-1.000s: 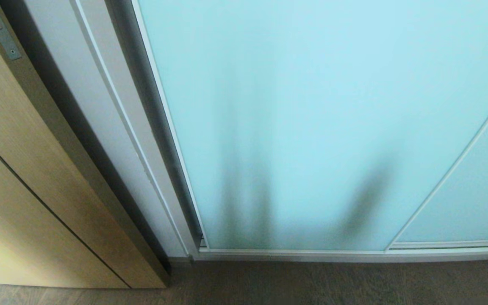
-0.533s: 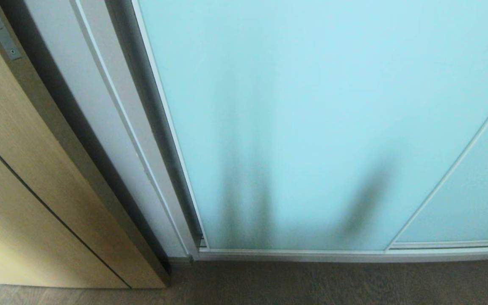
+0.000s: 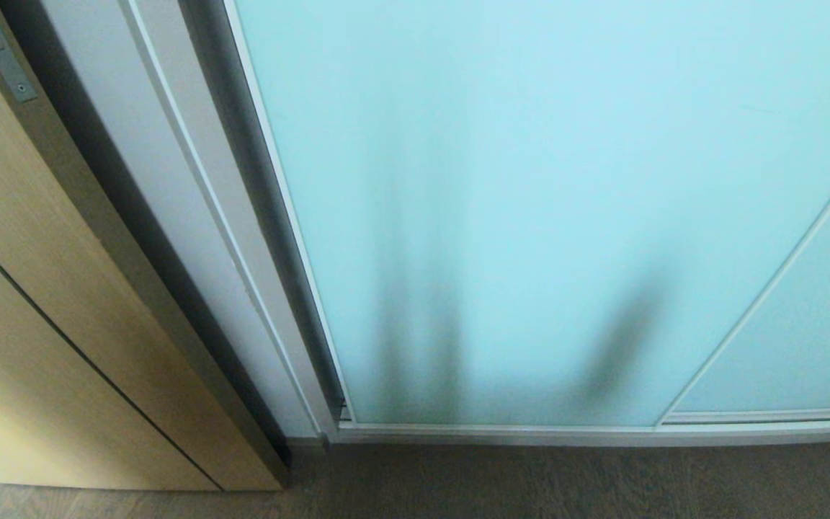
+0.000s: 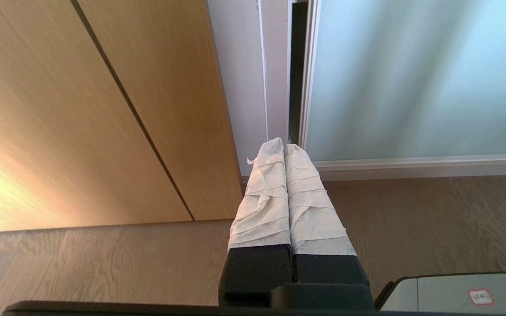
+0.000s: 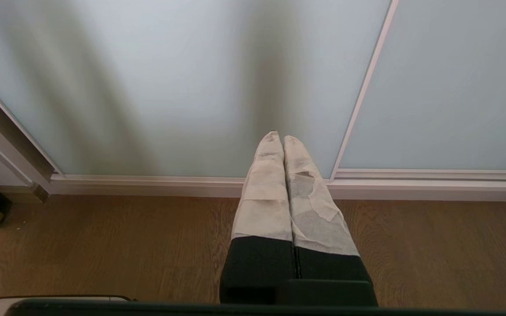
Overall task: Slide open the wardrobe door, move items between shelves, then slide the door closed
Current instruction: Close the door
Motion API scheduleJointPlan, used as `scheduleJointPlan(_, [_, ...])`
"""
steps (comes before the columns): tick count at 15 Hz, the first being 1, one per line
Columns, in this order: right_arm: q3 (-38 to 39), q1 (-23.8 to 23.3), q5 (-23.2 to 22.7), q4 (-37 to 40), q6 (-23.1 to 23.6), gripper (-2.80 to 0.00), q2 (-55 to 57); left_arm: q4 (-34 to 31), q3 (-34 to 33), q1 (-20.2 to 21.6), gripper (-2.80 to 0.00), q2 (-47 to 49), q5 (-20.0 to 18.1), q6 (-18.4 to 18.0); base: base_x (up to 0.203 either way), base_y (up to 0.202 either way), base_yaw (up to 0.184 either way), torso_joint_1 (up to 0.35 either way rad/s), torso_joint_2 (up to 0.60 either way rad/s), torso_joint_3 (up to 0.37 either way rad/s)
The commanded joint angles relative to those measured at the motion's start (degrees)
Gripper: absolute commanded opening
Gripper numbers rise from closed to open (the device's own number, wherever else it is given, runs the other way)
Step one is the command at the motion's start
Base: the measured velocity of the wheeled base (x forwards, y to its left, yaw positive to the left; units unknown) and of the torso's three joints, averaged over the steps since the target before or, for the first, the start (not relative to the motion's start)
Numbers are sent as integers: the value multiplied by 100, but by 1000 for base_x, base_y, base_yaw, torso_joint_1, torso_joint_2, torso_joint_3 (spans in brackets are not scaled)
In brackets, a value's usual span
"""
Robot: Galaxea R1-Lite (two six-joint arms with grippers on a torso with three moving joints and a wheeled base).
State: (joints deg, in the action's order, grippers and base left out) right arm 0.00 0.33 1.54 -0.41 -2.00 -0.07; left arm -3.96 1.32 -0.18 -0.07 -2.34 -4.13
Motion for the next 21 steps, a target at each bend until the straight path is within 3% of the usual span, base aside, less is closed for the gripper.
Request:
scheduleJointPlan(1, [0,2,4,-2,-2,-280,-10,107,-33,1,-280,16,-3,-37,0,0,0,0,0,0])
scheduleJointPlan(4, [0,-4,1,-2,-2,-280,-10,47,-7,1,-280,16,6,-105,0,0,0,0,0,0])
scheduleJointPlan(6, [0,2,-1,-2,-2,-280,-10,14,384,1,-280,39,-41,-143,0,0,0,0,0,0])
scheduleJointPlan(9, [0,1,5,-2,-2,-280,-10,-328,1679,0,-280,726,-167,-137,0,0,0,0,0,0])
scheduleJointPlan(11, [5,2,5,-2,-2,-280,-10,-414,2514,-4,-280,1799,-208,-89,0,0,0,0,0,0])
scheduleJointPlan(16, [0,-2,5,-2,-2,-280,-10,-678,5351,-10,-280,4314,-249,172,0,0,0,0,0,0])
scheduleJointPlan(18, [0,-2,5,-2,-2,-280,-10,-1303,6397,-16,-280,4869,-331,192,0,0,0,0,0,0])
scheduleJointPlan(21, [9,2,5,-2,-2,-280,-10,-3081,7794,-19,-280,5618,-496,133,0,0,0,0,0,0])
